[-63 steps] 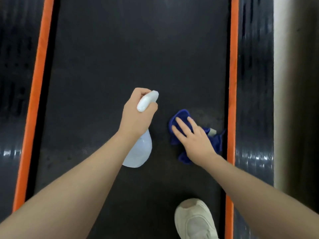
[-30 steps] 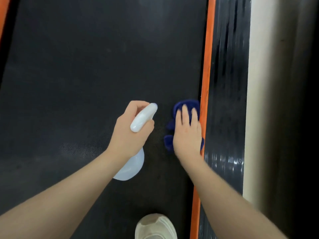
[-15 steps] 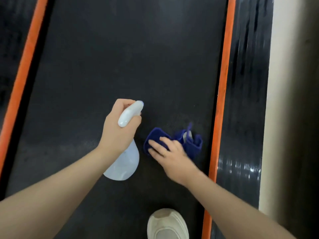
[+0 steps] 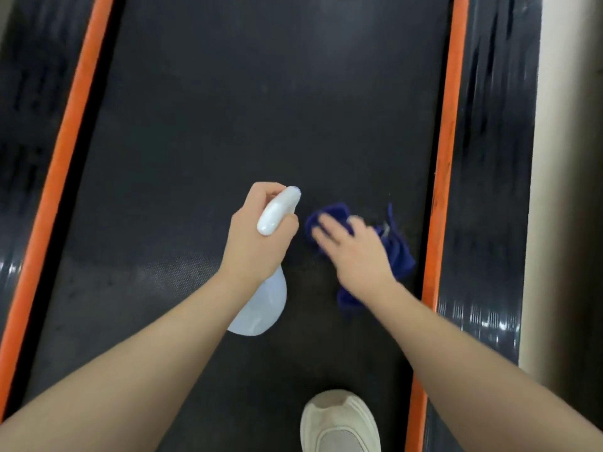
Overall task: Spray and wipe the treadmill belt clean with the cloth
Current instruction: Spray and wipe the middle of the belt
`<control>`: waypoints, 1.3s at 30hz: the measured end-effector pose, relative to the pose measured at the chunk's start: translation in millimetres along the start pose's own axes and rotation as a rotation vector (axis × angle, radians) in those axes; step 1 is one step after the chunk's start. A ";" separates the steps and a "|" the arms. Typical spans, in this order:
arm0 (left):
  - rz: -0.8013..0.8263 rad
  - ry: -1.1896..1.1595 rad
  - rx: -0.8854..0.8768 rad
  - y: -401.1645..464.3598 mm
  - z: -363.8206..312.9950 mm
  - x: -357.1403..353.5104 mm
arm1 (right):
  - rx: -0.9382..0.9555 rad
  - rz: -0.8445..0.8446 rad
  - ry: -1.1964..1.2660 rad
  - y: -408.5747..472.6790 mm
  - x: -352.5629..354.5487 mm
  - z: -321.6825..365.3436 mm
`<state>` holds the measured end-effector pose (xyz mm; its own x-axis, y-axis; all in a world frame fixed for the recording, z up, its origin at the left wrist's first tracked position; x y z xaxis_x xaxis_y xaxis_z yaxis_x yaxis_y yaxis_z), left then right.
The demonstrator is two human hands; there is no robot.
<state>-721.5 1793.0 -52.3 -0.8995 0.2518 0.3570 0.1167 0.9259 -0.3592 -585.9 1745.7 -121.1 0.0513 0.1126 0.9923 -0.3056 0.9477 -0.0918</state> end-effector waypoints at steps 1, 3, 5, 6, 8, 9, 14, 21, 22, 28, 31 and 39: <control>-0.005 0.003 -0.004 -0.9 0.4 0.7 | -0.131 -0.021 -0.014 14.0 3.6 -17.4; -0.010 -0.003 -0.002 -3.3 -0.4 2.4 | -0.314 -0.018 0.006 16.2 6.7 -31.1; -0.009 -0.013 0.008 -5.4 -1.8 4.4 | -0.327 0.007 0.054 -9.8 4.4 -16.6; -0.007 -0.014 0.013 -6.6 -2.5 4.5 | -0.288 0.040 0.063 -27.4 1.0 -4.9; 0.002 -0.005 0.008 -8.1 -3.6 2.6 | -0.199 0.050 0.047 -53.5 -3.7 9.3; 0.009 0.005 -0.002 -8.2 -3.9 0.8 | -0.161 0.033 0.026 -53.0 -4.6 6.0; 0.022 0.047 -0.032 -5.2 -4.2 -6.4 | -0.409 0.169 -0.029 0.7 -2.7 -42.4; 0.084 0.077 -0.012 -8.6 -5.5 -15.1 | -0.226 0.246 0.036 -72.8 -12.0 8.5; 0.085 0.087 -0.015 -8.0 -4.9 -16.2 | -0.199 0.196 0.036 -65.8 -7.6 3.7; 0.060 0.086 -0.036 -6.0 -6.4 -15.2 | -0.539 0.196 0.135 -2.7 -1.0 -53.2; 0.065 0.071 -0.018 -7.3 -6.7 -13.9 | -0.718 -0.073 0.394 -6.5 18.9 -63.0; 0.069 0.067 0.004 -5.3 -5.8 -13.6 | 0.172 0.095 0.147 -63.0 -14.4 7.7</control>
<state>-707.5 1786.3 -50.3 -0.8590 0.3336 0.3884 0.1758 0.9046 -0.3883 -574.7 1682.0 -129.0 0.1489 0.2534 0.9558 -0.4723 0.8675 -0.1564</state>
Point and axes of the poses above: each hand's wrist, its own y-axis towards the middle knuckle, its own x-axis out of the back of the hand, z = x × y, the point moved 8 cm from there along y, towards the middle knuckle, and after that the axes turned 2 degrees about z, right-handed, at the moved point
